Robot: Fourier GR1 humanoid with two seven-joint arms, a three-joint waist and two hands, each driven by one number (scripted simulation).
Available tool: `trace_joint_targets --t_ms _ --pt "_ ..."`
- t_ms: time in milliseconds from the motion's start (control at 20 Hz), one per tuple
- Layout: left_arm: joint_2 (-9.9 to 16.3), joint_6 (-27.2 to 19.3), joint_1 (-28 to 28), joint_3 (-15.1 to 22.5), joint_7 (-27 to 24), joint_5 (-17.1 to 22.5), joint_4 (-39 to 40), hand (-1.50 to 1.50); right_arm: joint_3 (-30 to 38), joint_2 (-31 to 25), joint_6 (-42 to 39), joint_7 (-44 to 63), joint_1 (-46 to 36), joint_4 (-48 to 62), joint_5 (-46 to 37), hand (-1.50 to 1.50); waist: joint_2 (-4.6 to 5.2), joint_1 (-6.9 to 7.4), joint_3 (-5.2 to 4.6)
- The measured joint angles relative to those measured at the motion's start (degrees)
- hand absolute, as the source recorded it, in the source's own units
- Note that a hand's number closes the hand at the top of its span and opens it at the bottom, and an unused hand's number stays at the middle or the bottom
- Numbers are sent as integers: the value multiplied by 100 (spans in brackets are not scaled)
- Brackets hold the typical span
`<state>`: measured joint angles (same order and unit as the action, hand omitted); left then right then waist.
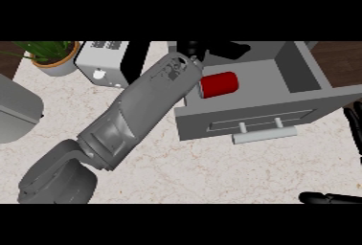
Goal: Pick up the can, place it into the drawer and close the drawer
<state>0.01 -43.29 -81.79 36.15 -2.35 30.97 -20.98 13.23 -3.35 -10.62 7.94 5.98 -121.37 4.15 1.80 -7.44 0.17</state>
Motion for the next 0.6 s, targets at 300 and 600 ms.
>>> trace_joint_targets --t_ms 300,600 --pt "0 -165 34 40 -117 210 -25 -150 -7 -113 -14 -83 37 -247 -226 -150 -3 -5 -3" --pt "-1 -229 106 -39 -228 509 -132 -150 -72 -462 -44 -386 -96 -421 -961 -150 0 51 -7"
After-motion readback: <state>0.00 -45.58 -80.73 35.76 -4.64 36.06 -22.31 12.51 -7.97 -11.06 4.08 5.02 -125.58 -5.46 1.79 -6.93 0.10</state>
